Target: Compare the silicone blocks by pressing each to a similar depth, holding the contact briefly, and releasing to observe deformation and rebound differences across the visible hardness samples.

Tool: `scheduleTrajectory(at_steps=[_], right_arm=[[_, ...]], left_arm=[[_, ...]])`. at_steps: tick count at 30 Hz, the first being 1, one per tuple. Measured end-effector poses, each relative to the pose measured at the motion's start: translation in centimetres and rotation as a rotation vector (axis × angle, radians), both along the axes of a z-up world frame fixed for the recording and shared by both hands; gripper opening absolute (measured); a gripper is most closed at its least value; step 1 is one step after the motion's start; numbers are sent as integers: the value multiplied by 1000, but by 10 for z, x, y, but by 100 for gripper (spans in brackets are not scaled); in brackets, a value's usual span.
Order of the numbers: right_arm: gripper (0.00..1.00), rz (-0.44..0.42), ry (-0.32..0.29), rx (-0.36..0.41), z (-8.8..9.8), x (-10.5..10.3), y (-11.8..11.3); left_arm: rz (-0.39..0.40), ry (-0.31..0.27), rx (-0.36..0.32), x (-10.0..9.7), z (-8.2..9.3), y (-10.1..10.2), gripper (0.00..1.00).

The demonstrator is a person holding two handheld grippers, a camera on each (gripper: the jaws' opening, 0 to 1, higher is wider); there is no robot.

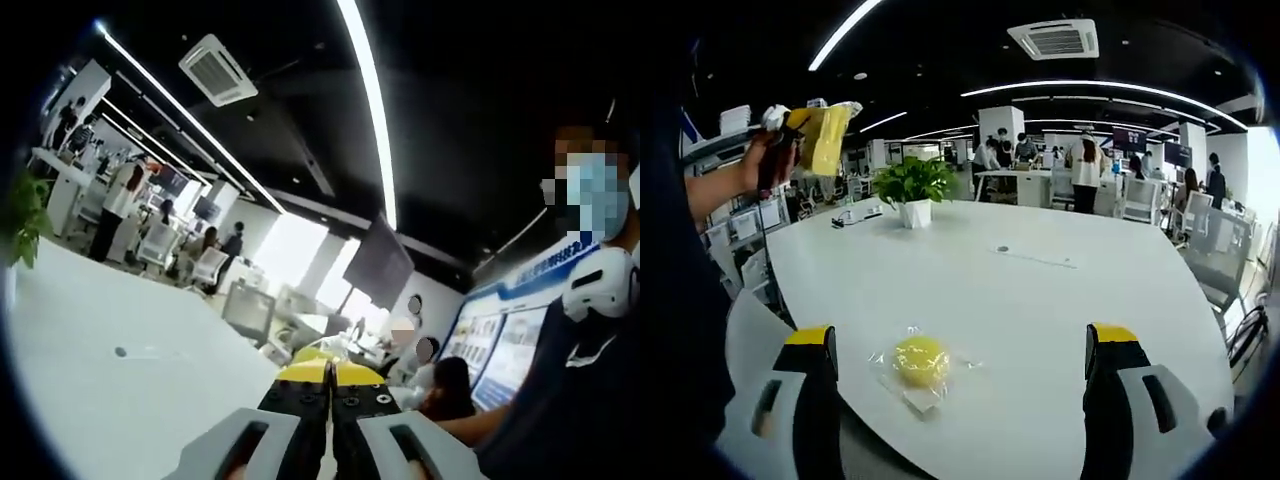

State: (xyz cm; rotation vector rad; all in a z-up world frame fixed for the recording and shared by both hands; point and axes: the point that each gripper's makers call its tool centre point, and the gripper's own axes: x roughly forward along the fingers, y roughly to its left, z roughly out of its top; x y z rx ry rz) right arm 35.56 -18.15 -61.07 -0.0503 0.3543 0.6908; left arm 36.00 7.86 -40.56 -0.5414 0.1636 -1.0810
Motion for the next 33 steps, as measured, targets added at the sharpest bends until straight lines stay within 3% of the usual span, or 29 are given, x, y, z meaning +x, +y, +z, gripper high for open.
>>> scheduleTrajectory(at_steps=[5,13,22,33], right_arm=[[97,-19,13,9,-6,-6,-6],[97,-29,30,4,-12,-9,-7],[97,-31,28,-9,-14,-10,-7],[97,-35,32,-1,-16,-11,-6]], left_arm=[[11,31,20,0,-13,0,0],[10,45,11,0,-16,0,0],[12,99,40,-1,-48,-7,0],[34,184,-18,-1,-75,-6,0]])
